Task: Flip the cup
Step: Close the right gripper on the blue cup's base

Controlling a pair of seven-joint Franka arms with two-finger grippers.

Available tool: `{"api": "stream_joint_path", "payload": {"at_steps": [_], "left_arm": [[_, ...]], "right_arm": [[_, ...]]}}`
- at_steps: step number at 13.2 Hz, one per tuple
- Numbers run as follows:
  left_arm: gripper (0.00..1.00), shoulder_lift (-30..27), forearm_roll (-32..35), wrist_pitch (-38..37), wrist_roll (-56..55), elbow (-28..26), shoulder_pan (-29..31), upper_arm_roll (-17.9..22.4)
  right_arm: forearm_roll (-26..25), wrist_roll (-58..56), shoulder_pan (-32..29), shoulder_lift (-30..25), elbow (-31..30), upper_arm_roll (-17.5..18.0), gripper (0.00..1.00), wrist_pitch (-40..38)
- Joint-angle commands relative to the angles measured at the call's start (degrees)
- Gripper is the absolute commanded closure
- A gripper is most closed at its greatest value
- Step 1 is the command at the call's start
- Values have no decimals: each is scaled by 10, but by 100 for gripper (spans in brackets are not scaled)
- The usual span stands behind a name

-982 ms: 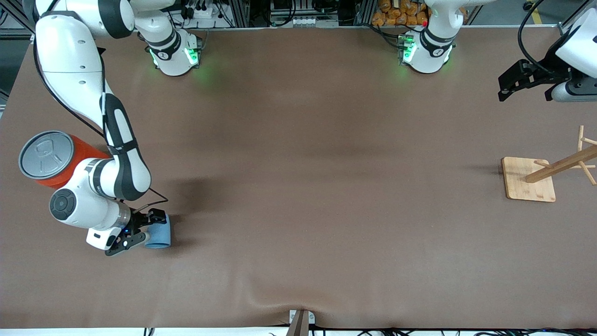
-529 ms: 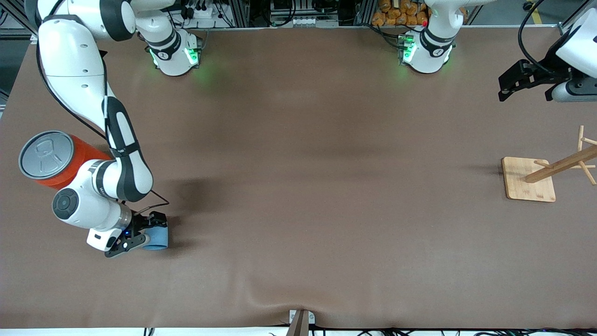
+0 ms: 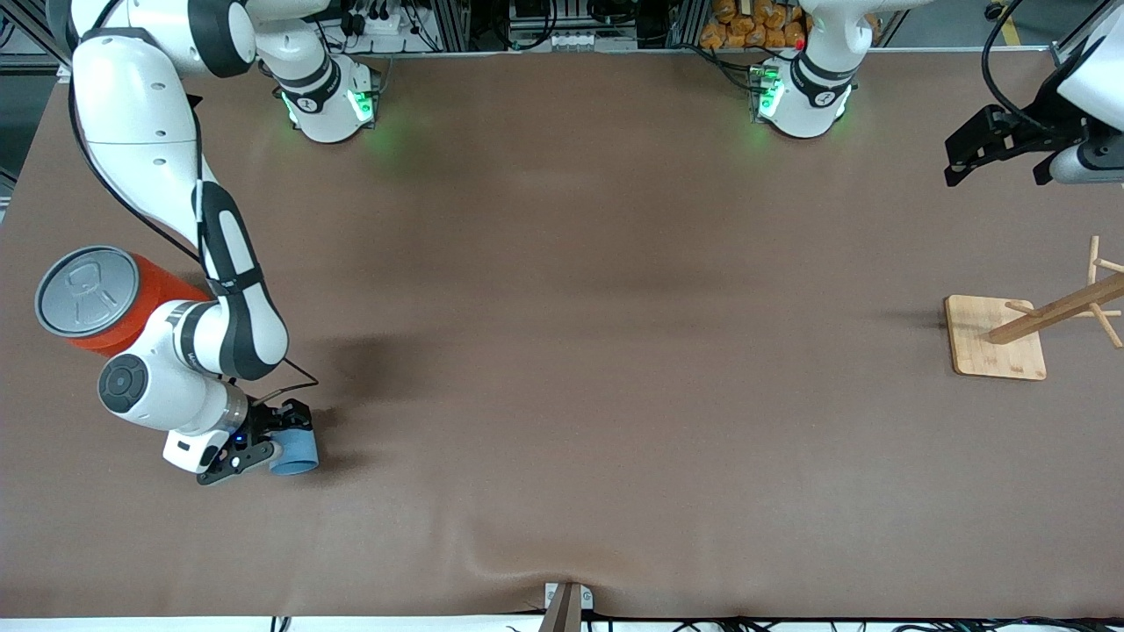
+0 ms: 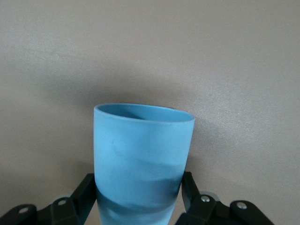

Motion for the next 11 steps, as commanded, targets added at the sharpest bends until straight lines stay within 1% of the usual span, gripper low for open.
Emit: {"api": "stream_joint_path", "payload": {"at_steps": [1, 2, 4, 5, 7, 9, 10, 11], "left_arm": [[0, -19, 10, -8, -1, 0, 5, 1], [0, -19, 10, -10, 0, 1, 6, 3], [0, -19, 8, -10, -2, 1, 5, 1], [0, -20, 8, -10, -11, 1, 5, 0], [0, -20, 7, -10, -28, 1, 5, -2], [0, -25, 6, -10, -28, 1, 5, 0], [0, -25, 4, -10, -29, 1, 5, 1], [0, -26, 4, -9, -29, 1, 5, 1]], "right_arm": [[14, -17, 2, 4, 4, -2, 65, -1], [15, -42, 1, 4, 4, -2, 65, -1], [15, -93, 2, 3, 4, -2, 74, -2], [14, -104, 4, 2, 5, -2, 77, -3], [14, -130, 4, -4, 5, -2, 77, -8], [14, -183, 5, -11, 5, -2, 80, -11], [14, -221, 10, -18, 5, -1, 81, -20], [14, -256, 16, -25, 6, -1, 84, -46]]}}
